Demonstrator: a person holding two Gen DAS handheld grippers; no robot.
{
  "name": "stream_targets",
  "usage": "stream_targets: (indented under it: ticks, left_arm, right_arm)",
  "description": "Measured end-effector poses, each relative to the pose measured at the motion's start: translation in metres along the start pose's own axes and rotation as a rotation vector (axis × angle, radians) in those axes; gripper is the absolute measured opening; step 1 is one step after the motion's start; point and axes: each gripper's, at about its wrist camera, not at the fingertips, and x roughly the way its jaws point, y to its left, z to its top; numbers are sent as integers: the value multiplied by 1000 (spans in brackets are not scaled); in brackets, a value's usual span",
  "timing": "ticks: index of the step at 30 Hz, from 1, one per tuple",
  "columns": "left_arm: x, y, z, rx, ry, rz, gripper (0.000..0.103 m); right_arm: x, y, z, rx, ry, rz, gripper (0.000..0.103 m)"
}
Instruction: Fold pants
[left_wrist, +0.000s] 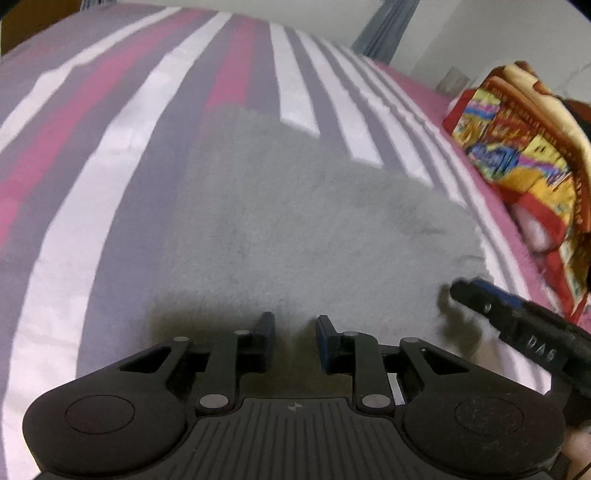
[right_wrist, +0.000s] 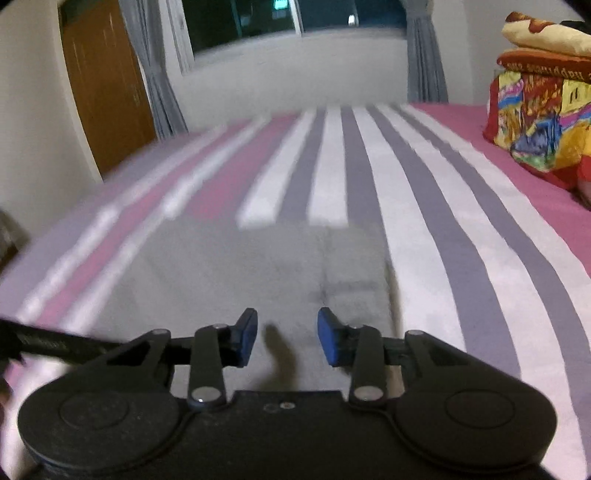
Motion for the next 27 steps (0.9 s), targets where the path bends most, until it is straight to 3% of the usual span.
stream_targets:
  ticks: [3,6,15,27]
  left_arm:
    - [-1,6,-8,-9,-11,-42,25]
    - [0,10,-7,-14,-4,-58,25]
    - [0,-14,29,90,-18,21,25]
    - [57,-20,96,88,-44,58,25]
  right_arm:
    - [3,-8,-30,-63,15,-16,31]
    - [2,-5,-34,-78,2,-21,31]
    - [-7,2,13,-25,-71,72,34]
    - [58,3,48,-92,-63,0,33]
